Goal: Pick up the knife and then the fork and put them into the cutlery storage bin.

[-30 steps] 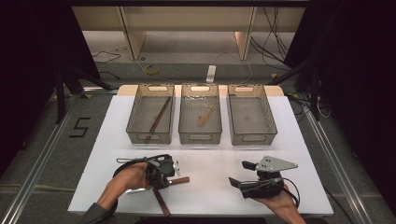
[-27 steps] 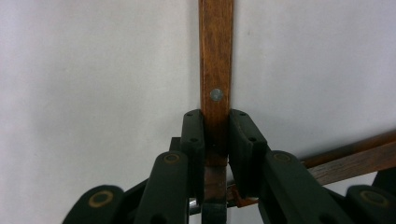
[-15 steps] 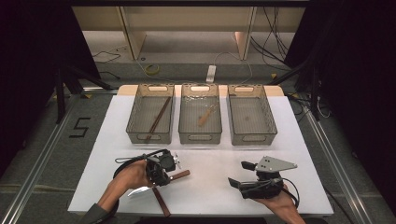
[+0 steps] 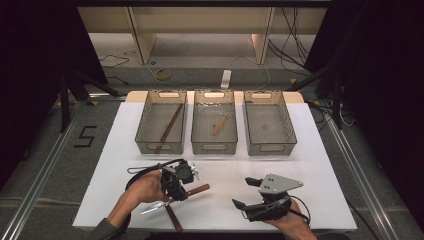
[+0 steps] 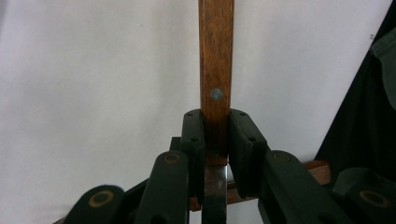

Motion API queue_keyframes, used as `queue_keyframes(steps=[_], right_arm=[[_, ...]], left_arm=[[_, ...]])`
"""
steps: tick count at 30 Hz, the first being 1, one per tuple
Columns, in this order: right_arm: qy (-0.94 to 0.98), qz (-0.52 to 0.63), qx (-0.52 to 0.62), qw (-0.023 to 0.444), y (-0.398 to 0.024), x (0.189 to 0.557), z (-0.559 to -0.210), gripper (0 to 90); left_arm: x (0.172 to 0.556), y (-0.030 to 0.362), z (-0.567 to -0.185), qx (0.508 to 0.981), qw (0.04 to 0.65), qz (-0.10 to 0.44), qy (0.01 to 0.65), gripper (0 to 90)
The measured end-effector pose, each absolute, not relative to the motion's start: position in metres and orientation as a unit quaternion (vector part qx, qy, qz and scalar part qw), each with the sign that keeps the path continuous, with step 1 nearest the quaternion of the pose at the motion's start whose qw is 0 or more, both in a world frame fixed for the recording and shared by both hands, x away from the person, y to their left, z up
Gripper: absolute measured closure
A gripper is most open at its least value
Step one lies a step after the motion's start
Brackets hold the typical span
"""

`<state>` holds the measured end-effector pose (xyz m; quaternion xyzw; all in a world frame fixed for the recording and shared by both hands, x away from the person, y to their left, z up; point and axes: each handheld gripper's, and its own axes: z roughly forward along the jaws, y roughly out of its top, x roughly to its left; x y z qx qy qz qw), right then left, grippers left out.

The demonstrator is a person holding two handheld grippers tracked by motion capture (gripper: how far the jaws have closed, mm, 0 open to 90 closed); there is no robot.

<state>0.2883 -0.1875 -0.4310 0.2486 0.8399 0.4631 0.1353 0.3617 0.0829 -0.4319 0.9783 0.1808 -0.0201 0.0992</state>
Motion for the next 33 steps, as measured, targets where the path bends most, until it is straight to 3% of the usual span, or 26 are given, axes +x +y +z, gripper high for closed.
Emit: queue_keyframes(steps=[10,23,33], right_arm=[[0.877,0.425,0.168,0.15,-0.152,0.278,-0.433,26.4],[0.908,0.348,0.074,0.22,-0.121,0.268,-0.446,32.9],[0.919,0.29,0.016,0.269,-0.109,0.261,-0.456,47.0]], left_arm=[[0.357,0.06,-0.426,0.982,0.099,-0.035,0.156,76.8],[0.345,0.037,-0.425,0.988,0.089,-0.046,0.121,76.7],[0.34,0.032,-0.422,0.988,0.088,-0.05,0.115,76.8]])
